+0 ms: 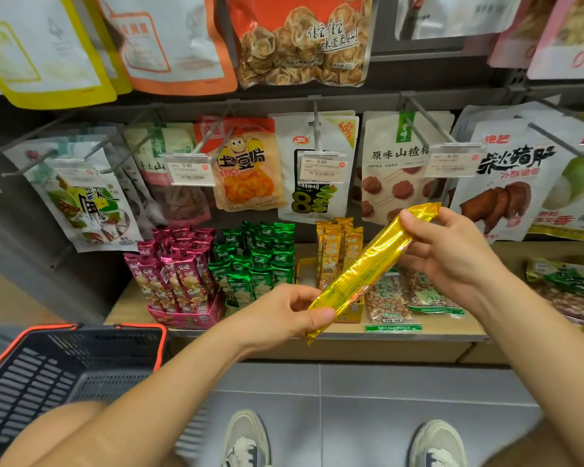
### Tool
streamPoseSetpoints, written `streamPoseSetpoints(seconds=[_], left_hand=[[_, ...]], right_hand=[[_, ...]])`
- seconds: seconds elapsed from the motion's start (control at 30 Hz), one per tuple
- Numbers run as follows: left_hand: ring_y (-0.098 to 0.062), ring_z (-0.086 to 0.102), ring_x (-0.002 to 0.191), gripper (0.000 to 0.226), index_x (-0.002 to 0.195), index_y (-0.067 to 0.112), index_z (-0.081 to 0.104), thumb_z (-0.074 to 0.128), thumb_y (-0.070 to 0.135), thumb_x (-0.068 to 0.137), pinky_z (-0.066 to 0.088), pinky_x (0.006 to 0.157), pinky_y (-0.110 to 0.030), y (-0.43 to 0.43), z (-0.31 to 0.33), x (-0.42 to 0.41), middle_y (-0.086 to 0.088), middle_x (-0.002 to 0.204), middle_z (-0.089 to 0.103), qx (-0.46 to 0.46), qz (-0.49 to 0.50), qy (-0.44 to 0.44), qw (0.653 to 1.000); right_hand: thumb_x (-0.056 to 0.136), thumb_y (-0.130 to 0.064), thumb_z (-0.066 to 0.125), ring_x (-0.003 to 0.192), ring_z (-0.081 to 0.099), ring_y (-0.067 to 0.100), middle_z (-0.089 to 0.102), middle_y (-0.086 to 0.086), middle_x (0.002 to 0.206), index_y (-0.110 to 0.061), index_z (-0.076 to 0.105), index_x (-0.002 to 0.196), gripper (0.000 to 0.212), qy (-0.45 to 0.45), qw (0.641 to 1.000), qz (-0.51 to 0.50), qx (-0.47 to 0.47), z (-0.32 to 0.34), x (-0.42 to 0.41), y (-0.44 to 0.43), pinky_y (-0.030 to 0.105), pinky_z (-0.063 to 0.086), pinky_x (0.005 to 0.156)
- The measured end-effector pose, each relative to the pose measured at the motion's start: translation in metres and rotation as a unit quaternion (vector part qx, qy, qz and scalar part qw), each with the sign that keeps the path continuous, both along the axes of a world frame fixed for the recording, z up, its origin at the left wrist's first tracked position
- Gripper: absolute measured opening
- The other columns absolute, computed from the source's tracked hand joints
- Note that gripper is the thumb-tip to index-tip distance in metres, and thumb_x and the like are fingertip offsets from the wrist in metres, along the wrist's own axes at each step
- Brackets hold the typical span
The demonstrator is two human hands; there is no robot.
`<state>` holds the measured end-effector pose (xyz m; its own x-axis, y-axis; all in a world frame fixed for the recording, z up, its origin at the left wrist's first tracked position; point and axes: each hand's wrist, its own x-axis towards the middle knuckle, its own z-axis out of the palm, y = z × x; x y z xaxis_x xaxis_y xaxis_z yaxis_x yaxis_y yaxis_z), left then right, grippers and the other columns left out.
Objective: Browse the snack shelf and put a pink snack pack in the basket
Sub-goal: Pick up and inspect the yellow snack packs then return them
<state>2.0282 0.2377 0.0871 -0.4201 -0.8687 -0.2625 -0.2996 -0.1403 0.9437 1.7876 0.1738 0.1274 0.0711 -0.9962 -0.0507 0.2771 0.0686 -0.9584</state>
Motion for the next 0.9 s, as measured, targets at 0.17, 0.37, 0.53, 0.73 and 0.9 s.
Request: streamPoseSetpoints(seconds=[0.17, 0.37, 0.53, 0.73, 0.9], left_hand=[[-0.010, 0.066, 0.072, 0.029, 0.094, 0.022, 0.074, 0.076, 0.036, 0.069, 0.054, 0.068, -0.024, -0.004, 0.000, 0.006, 0.000, 0.085, 0.075, 0.004, 0.073, 0.016, 0.997], [-0.012, 0.068, 0.067, 0.044, 0.116, 0.019, 0.068, 0.078, 0.021, 0.073, 0.053, 0.059, -0.023, -0.006, 0.003, 0.009, -0.005, 0.084, 0.076, -0.003, 0.103, 0.035, 0.994], [-0.022, 0.069, 0.081, 0.045, 0.121, 0.019, 0.066, 0.068, 0.017, 0.076, 0.057, 0.068, -0.032, -0.007, 0.010, 0.019, -0.015, 0.105, 0.073, 0.064, 0.072, 0.149, 0.984], [-0.022, 0.069, 0.098, 0.063, 0.140, 0.023, 0.045, 0.070, 0.018, 0.083, 0.057, 0.084, -0.038, -0.006, 0.007, 0.017, -0.003, 0.129, 0.063, 0.046, 0.005, 0.044, 0.998], [-0.020, 0.071, 0.081, 0.068, 0.139, 0.030, 0.048, 0.078, 0.014, 0.080, 0.059, 0.079, -0.039, -0.012, 0.000, 0.015, -0.002, 0.117, 0.063, -0.141, 0.037, -0.234, 0.961]], right_hand=[[0.088, -0.014, 0.067, 0.075, 0.073, 0.022, 0.073, 0.002, 0.074, -0.012, 0.056, 0.094, 0.013, -0.005, 1.000, 0.000, 0.011, 0.000, 0.000, -0.001, 0.033, 0.058, 0.059], [0.087, -0.019, 0.069, 0.072, 0.073, 0.020, 0.072, -0.001, 0.075, -0.018, 0.052, 0.107, 0.026, -0.015, 0.999, 0.000, 0.031, 0.001, 0.003, -0.002, 0.033, 0.058, 0.058], [0.069, -0.046, 0.074, 0.065, 0.070, 0.009, 0.070, -0.010, 0.070, -0.030, 0.050, 0.112, 0.052, -0.021, 0.999, 0.026, 0.022, -0.001, 0.014, -0.001, 0.027, 0.054, 0.054], [0.078, -0.032, 0.071, 0.068, 0.069, 0.014, 0.070, 0.002, 0.085, -0.023, 0.052, 0.108, 0.037, 0.012, 1.000, 0.000, 0.002, -0.006, 0.018, -0.002, 0.024, 0.053, 0.052], [0.089, -0.015, 0.066, 0.075, 0.073, 0.018, 0.066, 0.009, 0.099, -0.027, 0.047, 0.104, 0.027, 0.072, 0.997, -0.003, -0.026, -0.015, 0.024, -0.003, 0.028, 0.058, 0.057]])
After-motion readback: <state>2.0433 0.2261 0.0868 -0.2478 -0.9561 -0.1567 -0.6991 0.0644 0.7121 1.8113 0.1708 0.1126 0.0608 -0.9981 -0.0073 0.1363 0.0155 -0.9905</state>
